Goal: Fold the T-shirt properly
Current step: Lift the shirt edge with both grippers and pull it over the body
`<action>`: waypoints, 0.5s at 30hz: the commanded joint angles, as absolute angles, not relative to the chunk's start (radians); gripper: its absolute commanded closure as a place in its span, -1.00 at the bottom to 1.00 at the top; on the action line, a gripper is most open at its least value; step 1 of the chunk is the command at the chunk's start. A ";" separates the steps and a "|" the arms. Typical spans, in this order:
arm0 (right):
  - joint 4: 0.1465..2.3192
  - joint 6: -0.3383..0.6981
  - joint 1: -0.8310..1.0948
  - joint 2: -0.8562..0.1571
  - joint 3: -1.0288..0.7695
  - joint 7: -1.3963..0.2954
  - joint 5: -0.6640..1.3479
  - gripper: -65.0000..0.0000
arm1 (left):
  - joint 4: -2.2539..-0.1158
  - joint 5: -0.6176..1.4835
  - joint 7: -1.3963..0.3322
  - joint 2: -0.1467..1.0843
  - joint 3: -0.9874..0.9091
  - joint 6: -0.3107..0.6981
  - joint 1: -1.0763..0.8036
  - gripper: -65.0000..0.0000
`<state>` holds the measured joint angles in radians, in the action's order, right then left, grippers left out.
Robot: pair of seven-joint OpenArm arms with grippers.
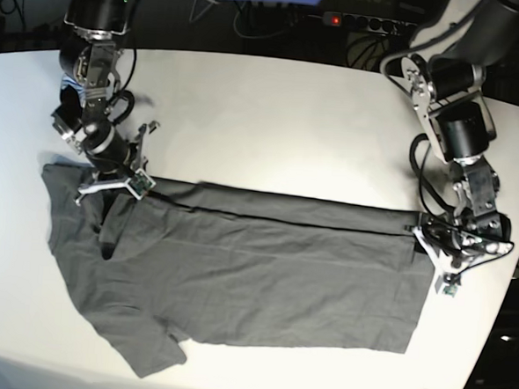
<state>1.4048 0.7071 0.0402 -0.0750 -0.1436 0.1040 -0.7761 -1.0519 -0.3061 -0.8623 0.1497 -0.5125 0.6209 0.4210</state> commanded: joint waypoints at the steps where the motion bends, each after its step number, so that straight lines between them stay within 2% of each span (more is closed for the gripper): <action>1: 1.419 0.698 0.022 -0.084 -0.147 0.120 -0.763 0.96 | -1.067 -0.298 -0.845 0.162 -0.510 0.618 0.450 0.02; 4: 1.419 0.698 0.024 -0.084 -0.147 0.120 -0.763 0.96 | -1.067 -0.298 -0.845 0.162 -0.510 0.618 0.450 0.10; 10: 1.419 0.698 0.024 -0.084 -0.147 0.120 -0.763 0.96 | -1.067 -0.298 -0.806 0.162 -0.513 0.618 0.450 0.82; 12: 1.419 0.698 0.024 -0.084 -0.147 0.120 -0.763 0.96 | -1.067 -0.298 -0.805 0.162 -0.513 0.618 0.450 0.90; 15: 1.419 0.698 0.024 -0.084 -0.147 0.120 -0.763 0.96 | -1.067 -0.298 -0.799 0.159 -0.549 0.618 0.449 0.89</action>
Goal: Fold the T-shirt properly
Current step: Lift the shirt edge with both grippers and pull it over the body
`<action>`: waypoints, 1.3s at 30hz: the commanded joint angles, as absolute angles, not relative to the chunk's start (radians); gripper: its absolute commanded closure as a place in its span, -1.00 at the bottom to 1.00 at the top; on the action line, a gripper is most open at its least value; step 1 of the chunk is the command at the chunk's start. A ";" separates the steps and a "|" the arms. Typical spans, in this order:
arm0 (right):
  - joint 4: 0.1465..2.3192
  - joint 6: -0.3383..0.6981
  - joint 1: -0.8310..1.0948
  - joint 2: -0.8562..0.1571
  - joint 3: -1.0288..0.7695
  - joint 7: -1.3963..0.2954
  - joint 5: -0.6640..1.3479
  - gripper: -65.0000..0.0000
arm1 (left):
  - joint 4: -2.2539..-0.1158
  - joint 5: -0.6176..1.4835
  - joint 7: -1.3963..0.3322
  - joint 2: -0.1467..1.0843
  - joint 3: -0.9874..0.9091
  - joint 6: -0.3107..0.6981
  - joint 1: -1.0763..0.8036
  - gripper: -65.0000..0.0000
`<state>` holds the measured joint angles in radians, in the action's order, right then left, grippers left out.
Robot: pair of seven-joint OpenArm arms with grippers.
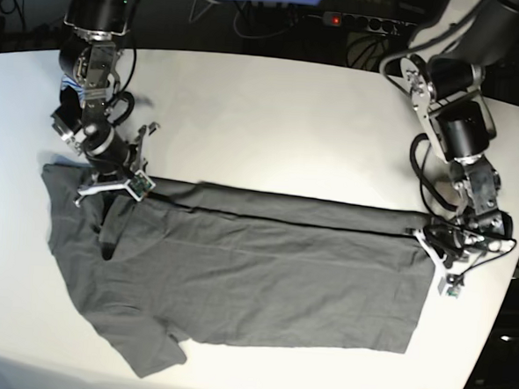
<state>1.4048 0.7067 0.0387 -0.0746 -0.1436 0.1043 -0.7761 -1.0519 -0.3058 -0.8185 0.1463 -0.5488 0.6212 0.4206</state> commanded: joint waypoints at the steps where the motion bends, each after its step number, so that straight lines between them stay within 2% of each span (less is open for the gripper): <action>1: 1.419 0.698 0.024 -0.084 -0.147 0.120 -0.763 0.96 | -1.067 -0.298 -0.799 0.159 -0.561 0.618 0.449 0.89; 20: 1.426 0.698 0.024 -0.087 -0.145 0.122 -0.765 0.96 | -1.165 -0.295 -0.806 0.124 -0.572 0.619 0.452 0.88; 39: 1.419 0.698 -0.151 -0.097 -0.101 0.124 -0.811 0.96 | -1.171 -0.213 -0.799 0.125 -0.572 0.618 0.486 0.88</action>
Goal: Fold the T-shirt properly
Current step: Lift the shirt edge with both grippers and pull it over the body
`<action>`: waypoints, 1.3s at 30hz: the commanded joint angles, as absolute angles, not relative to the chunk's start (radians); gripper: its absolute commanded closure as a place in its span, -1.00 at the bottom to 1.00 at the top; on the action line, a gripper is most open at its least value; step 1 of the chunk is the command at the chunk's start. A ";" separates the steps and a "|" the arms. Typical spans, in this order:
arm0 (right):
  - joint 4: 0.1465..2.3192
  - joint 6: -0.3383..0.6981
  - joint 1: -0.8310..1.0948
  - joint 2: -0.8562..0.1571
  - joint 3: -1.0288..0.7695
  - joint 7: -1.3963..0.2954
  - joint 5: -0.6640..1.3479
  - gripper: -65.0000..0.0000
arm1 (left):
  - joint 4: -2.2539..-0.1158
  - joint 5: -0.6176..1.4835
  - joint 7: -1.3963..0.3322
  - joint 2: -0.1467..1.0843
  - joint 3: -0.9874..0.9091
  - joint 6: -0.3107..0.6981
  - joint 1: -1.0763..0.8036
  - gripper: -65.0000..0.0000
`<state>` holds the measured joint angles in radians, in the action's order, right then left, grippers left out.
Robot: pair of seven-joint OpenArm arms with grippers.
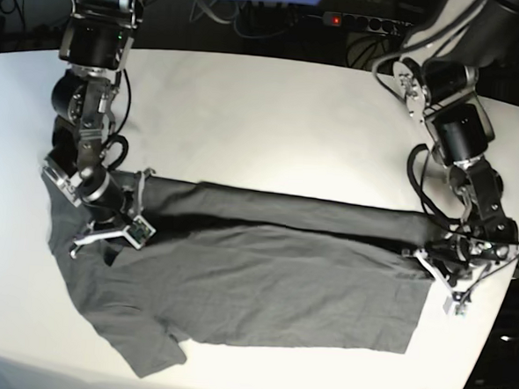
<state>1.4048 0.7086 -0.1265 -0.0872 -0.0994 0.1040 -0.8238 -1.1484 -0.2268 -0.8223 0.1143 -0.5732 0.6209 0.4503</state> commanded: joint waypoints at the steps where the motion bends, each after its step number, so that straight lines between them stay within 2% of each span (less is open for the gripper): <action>1: 1.419 0.698 -0.157 -0.101 -0.085 0.124 -0.811 0.96 | -1.171 -0.213 -0.799 0.124 -0.572 0.618 0.492 0.88; 11: 1.357 0.698 -0.231 -0.108 -0.035 0.122 -0.812 0.96 | -1.133 -0.214 -0.742 0.105 -0.572 0.616 0.529 0.88; 17: 1.291 0.698 -0.286 -0.116 -0.033 0.124 -0.812 0.96 | -1.121 -0.213 -0.684 0.108 -0.572 0.542 0.529 0.88; 25: 1.162 0.698 -0.352 -0.134 -0.035 0.194 -0.814 0.96 | -1.115 -0.213 -0.665 0.113 -0.572 0.542 0.527 0.88; 39: 1.138 0.698 -0.410 -0.147 -0.031 0.229 -0.814 0.96 | -1.101 -0.213 -0.664 0.139 -0.638 0.547 0.524 0.88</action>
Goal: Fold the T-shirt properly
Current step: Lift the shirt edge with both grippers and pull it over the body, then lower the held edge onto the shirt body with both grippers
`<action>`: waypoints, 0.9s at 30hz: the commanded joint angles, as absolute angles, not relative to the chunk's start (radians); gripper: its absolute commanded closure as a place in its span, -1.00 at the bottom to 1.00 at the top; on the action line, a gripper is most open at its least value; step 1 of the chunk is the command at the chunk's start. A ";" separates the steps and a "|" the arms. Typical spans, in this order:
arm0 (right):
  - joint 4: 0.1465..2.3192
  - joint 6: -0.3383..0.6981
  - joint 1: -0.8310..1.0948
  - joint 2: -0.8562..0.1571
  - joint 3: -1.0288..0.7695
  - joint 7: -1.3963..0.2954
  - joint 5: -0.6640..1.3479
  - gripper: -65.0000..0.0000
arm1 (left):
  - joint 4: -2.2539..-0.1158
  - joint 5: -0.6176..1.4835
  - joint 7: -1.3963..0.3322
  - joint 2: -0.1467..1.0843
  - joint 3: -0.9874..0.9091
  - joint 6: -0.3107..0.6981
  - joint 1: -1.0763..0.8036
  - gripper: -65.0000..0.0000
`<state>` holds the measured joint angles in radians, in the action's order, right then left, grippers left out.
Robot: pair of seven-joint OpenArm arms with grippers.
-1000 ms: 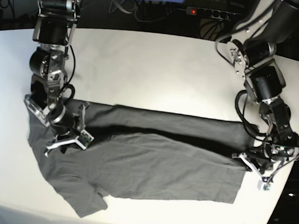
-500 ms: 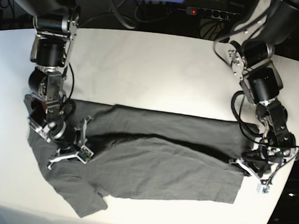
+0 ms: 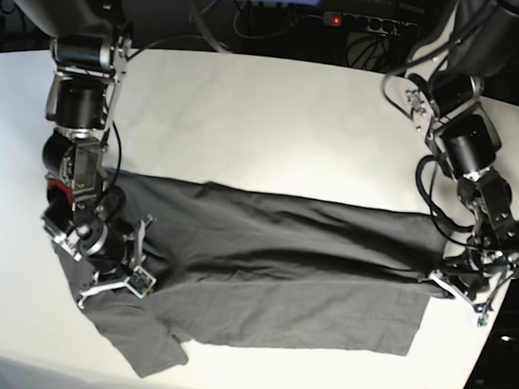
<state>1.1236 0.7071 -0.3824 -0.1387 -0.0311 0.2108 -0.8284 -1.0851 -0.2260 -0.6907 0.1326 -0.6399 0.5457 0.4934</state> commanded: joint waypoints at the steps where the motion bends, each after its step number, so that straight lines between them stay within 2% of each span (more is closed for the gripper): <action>1: 1.127 0.698 -0.424 -0.148 -0.031 0.229 -0.814 0.96 | -1.101 -0.213 -0.664 0.139 -0.638 0.547 0.524 0.88; 5: 1.087 0.698 -0.450 -0.148 -0.031 0.231 -0.814 0.96 | -1.078 -0.213 -0.662 0.136 -0.634 0.549 0.524 0.88; 16: 1.036 0.698 -0.455 -0.148 -0.036 0.297 -0.816 0.92 | -0.932 -0.213 -0.527 0.131 -0.634 0.544 0.524 0.88; 18: 1.036 0.698 -0.455 -0.148 -0.039 0.297 -0.816 0.76 | -0.932 -0.213 -0.526 0.131 -0.634 0.544 0.524 0.88; 20: 1.036 0.698 -0.455 -0.148 -0.039 0.291 -0.816 0.47 | -0.935 -0.213 -0.526 0.131 -0.634 0.549 0.524 0.85; 22: 1.040 0.698 -0.455 -0.150 -0.041 0.288 -0.816 0.20 | -0.944 -0.213 -0.526 0.131 -0.634 0.552 0.524 0.64; 23: 1.040 0.698 -0.455 -0.150 -0.044 0.288 -0.816 0.13 | -0.944 -0.213 -0.524 0.131 -0.634 0.552 0.524 0.50; 25: 1.040 0.698 -0.455 -0.150 -0.068 0.288 -0.816 0.09 | -0.944 -0.213 -0.524 0.134 -0.639 0.553 0.524 0.35; 27: 1.041 0.698 -0.455 -0.150 -0.073 0.288 -0.816 0.09 | -0.946 -0.213 -0.522 0.136 -0.639 0.555 0.524 0.35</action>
<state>1.0214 0.7067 -0.4210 -0.1425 -0.0711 0.2646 -0.8299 -0.9237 -0.2241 -0.5491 0.1223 -0.6392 0.5499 0.4931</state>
